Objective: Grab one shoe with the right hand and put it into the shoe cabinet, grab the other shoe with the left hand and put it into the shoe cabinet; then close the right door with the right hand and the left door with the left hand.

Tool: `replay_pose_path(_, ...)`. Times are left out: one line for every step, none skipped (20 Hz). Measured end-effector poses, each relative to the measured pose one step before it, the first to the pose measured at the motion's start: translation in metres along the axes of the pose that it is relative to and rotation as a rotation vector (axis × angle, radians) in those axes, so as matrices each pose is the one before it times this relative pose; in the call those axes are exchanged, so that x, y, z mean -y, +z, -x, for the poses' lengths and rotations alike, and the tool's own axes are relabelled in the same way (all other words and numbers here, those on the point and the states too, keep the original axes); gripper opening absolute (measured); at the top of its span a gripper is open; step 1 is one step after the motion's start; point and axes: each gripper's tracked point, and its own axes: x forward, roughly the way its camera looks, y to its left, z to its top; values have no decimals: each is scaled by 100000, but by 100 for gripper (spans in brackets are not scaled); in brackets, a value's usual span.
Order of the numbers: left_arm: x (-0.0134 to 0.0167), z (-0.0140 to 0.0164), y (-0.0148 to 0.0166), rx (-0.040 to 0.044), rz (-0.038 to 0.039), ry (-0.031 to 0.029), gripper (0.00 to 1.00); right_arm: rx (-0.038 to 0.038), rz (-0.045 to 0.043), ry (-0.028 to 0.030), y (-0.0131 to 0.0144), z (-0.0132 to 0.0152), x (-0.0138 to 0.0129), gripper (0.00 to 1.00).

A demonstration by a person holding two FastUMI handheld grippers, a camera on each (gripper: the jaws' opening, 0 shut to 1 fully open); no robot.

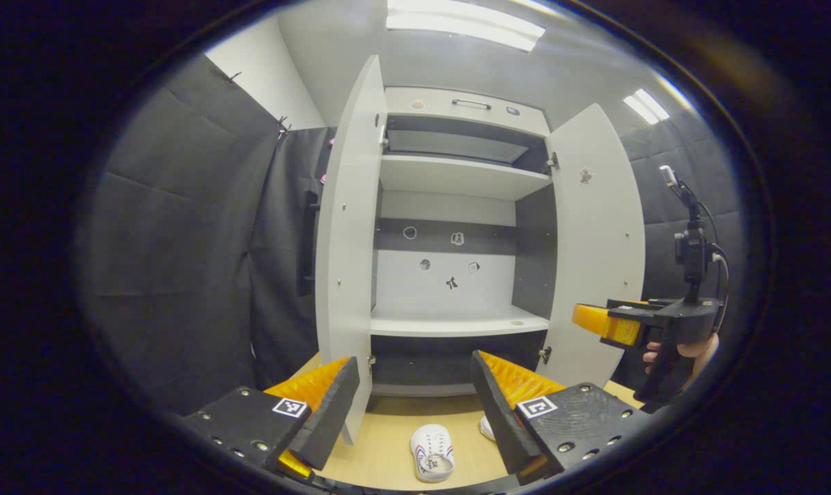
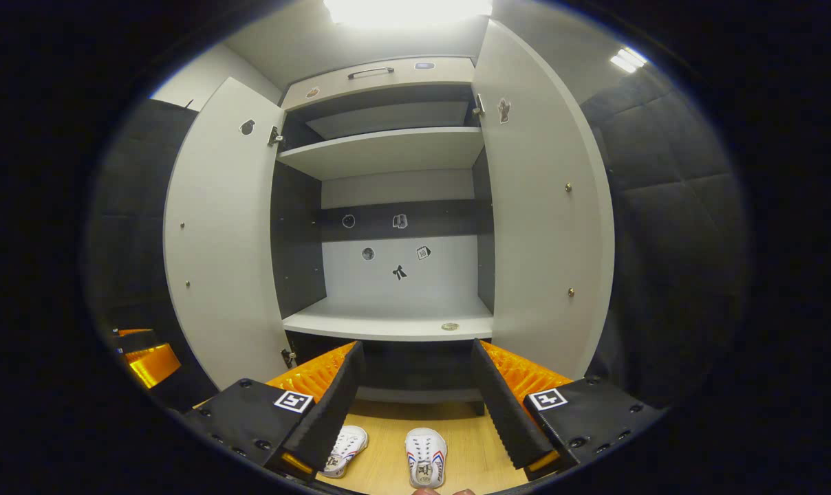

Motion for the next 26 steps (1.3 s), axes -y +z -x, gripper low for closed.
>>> replay_pose_path(136,-94,-7,-187,156,-452,94,-184,-390,96,-122,-65,-42,98)
replay_pose_path(346,-26,-100,-380,370,-767,94,38,401,-99,-44,-115,42,98)
replay_pose_path(123,-45,15,-74,104,-40,94,82,804,-169,-114,-34,138,98)
replay_pose_path(1,-293,55,299,-87,244,91,-25,842,-356,-75,-142,179,98)
replay_pose_path(39,-129,143,313,12,34,91,-267,598,-410,-172,-105,198,98)
replay_pose_path(-18,-162,-155,93,28,-1,94,-576,223,-616,-254,-172,308,98)
replay_pose_path(15,-34,-85,-361,-115,269,94,-821,74,-472,-418,-262,306,98)
replay_pose_path(-190,-85,-242,-420,-292,604,94,-1541,199,-370,-519,-259,258,98)
replay_pose_path(-210,-82,-152,-380,-373,824,91,-2222,388,-722,-729,-312,330,98)
replay_pose_path(-212,33,-310,-432,-212,707,94,-2228,583,-495,-647,-352,288,98)
replay_pose_path(-113,133,-106,-412,20,484,94,-1246,190,1432,-366,-253,-105,98)
replay_pose_path(-109,138,-439,-564,178,444,91,-872,-217,1832,-311,-331,-239,98)
replay_pose_path(-188,116,-289,-620,230,523,94,-1663,1034,1114,-679,-386,2,98)
replay_pose_path(-167,33,-366,-575,354,333,91,-2091,2096,-57,-723,-369,123,98)
replay_pose_path(-138,226,-402,-959,251,266,91,-2311,1956,-175,-829,-435,115,98)
replay_pose_path(-304,182,-578,-1050,-101,505,91,-2633,966,146,-899,-427,-12,98)
replay_pose_path(-316,219,-355,-807,-537,700,91,-2534,45,914,-949,-571,-189,98)
replay_pose_path(-391,-24,-473,-629,-596,864,94,-2766,-722,753,-1100,-862,-146,98)
replay_pose_path(-358,186,-500,-779,-287,680,91,-3634,-882,293,-1540,-867,-39,98)
replay_pose_path(-193,-13,-693,-980,101,366,94,-4134,-1072,953,-1526,-1048,-188,98)
replay_pose_path(-172,-8,-811,-1449,401,282,94,-4171,-1028,797,-1454,-968,-194,98)
replay_pose_path(-39,-40,-945,-1658,519,-59,94,-4049,-629,557,-1471,-998,-187,98)
replay_pose_path(46,70,-892,-1953,347,-497,91,-4115,-276,627,-1218,-1133,-224,98)
replay_pose_path(103,-159,-758,-1614,31,-398,94,-3918,-62,659,-1323,-986,-347,98)
replay_pose_path(10,-67,-719,-1368,-267,-365,94,-3441,-192,720,-1292,-967,-397,98)
replay_pose_path(30,-132,-743,-1355,-313,-303,91,-3832,-588,1028,-1327,-1017,-479,98)
